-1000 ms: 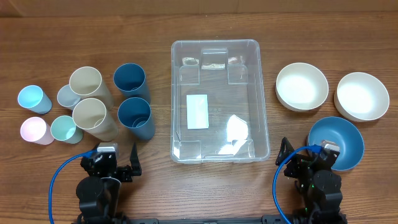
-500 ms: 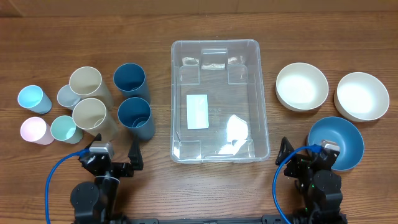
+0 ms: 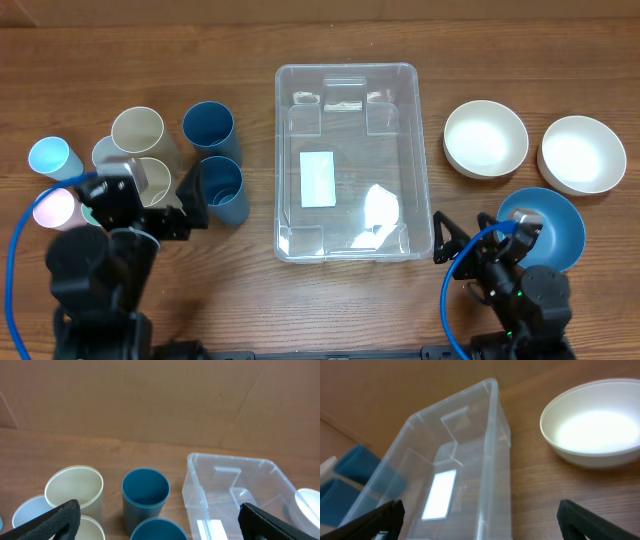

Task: Pack container
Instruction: 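Move the right gripper to the cream bowl and grasp its rim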

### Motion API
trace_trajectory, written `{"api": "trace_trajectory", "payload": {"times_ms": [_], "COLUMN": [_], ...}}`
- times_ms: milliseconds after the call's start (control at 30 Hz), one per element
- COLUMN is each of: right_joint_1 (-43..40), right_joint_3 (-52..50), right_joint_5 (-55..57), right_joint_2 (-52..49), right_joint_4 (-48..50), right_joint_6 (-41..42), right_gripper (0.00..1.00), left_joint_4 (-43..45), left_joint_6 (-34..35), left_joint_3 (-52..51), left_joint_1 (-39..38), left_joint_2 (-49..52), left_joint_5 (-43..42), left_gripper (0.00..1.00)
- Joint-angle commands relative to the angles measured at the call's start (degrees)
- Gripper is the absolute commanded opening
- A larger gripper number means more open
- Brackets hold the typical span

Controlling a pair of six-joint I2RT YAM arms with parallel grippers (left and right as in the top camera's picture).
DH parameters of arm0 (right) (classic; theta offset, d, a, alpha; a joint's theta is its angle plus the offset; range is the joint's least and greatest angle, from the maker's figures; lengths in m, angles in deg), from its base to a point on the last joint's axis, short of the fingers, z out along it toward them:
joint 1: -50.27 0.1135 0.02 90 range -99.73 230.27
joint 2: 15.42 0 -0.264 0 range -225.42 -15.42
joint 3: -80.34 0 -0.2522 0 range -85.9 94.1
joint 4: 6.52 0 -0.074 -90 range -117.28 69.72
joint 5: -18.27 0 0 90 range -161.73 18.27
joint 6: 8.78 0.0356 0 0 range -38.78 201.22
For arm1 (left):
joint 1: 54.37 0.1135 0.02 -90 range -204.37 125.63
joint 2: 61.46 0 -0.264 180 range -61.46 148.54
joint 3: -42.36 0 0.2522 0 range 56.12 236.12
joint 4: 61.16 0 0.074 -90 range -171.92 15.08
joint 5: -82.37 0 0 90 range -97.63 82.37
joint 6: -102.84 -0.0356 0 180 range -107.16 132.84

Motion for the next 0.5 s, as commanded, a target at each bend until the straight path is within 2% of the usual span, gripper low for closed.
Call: {"api": "trace_trajectory", "payload": {"times_ms": [0, 200, 300, 400, 467], "right_joint_1": [-0.1, -0.1, -0.1, -1.0, -3.8], "right_joint_3": [13.3, 40.0, 49.9, 54.2, 54.2], "right_joint_5": [3.2, 10.2, 10.3, 10.9, 10.8], "right_joint_2": [-11.6, -35.8, -44.6, -50.5, -53.7], "right_joint_4": [-4.3, -19.1, -24.2, -26.7, -26.8], "right_joint_6": [-3.1, -11.3, -11.8, -11.6, -8.5], "right_gripper": [1.00, 1.00, 1.00, 1.00, 1.00], "left_joint_4": [-2.7, -8.3, -11.9, -13.6, -14.0], "left_joint_6": [0.1, -0.1, -0.3, -1.5, -2.6], "left_joint_3": [9.6, 18.6, 23.2, 26.0, 26.1], "left_joint_1": [-0.1, -0.1, -0.1, -0.1, -0.1], "left_joint_2": [6.9, 17.9, 23.1, 26.4, 27.3], "left_joint_5": [0.0, 3.5, 3.5, 3.5, 3.5], "left_gripper": [1.00, 1.00, 1.00, 1.00, 1.00]}}
